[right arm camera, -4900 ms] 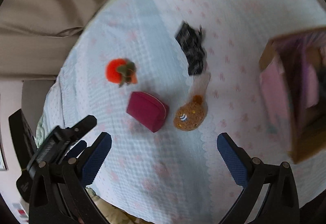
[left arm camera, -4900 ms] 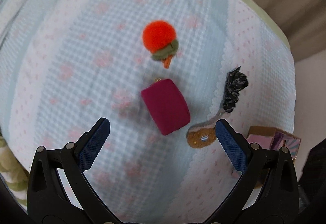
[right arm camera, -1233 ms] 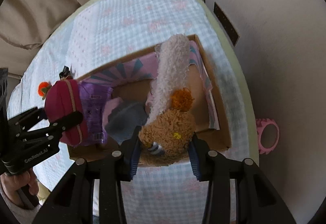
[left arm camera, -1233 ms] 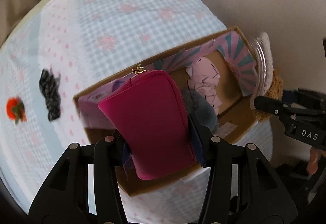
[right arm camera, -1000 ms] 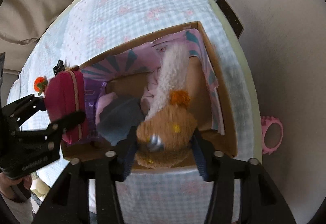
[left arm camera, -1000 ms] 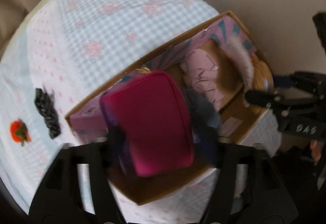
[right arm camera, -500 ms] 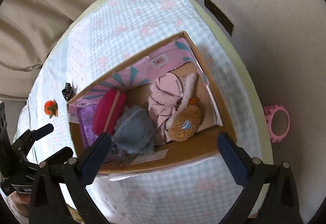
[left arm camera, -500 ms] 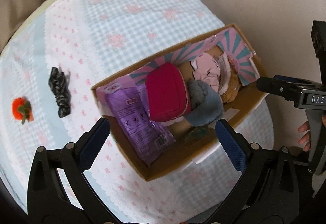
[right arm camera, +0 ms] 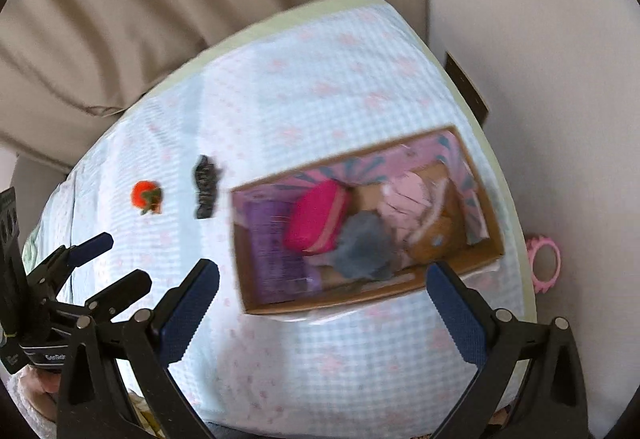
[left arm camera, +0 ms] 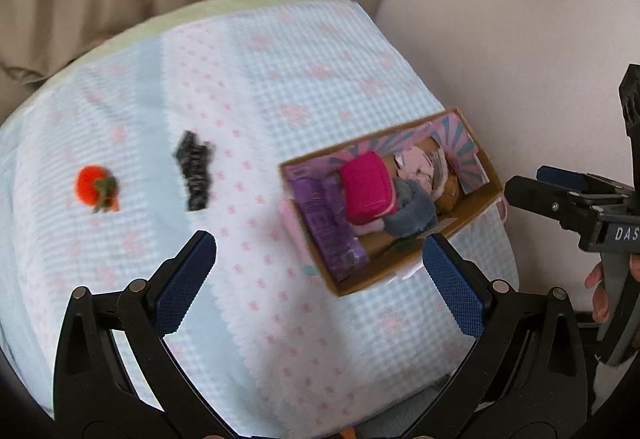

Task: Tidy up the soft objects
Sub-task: 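Lift both tools away from the box back over the bed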

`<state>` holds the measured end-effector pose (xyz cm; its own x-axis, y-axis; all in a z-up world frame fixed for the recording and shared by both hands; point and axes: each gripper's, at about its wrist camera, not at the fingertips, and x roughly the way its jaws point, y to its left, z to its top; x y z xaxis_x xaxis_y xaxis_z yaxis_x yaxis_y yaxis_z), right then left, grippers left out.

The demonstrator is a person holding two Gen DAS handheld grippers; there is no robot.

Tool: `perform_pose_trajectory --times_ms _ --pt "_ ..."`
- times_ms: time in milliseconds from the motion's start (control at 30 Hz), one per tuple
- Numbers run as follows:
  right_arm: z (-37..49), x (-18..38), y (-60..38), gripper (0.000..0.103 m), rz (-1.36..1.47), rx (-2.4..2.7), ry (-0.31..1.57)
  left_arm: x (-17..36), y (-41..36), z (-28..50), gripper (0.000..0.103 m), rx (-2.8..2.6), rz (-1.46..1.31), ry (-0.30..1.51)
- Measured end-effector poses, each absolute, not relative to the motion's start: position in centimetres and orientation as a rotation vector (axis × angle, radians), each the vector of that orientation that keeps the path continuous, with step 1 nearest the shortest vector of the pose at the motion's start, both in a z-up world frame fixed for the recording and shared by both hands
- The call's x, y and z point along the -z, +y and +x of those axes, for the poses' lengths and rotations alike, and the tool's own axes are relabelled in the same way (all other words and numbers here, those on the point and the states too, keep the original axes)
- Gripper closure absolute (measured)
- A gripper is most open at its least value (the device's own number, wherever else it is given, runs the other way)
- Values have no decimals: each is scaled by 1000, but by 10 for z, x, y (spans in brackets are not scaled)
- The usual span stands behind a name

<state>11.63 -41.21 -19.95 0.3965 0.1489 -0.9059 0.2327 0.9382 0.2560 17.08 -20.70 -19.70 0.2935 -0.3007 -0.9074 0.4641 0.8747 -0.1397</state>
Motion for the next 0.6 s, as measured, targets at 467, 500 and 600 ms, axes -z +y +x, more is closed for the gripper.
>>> perform_pose_trajectory --times_ms 467,500,600 --pt "130 138 -263 0 208 -64 1034 142 -40 167 0 300 48 1024" --pt "132 137 -253 0 204 -65 1024 142 -29 167 0 286 41 1011" --pt "139 138 -227 0 176 -53 999 147 9 174 0 245 4 1000"
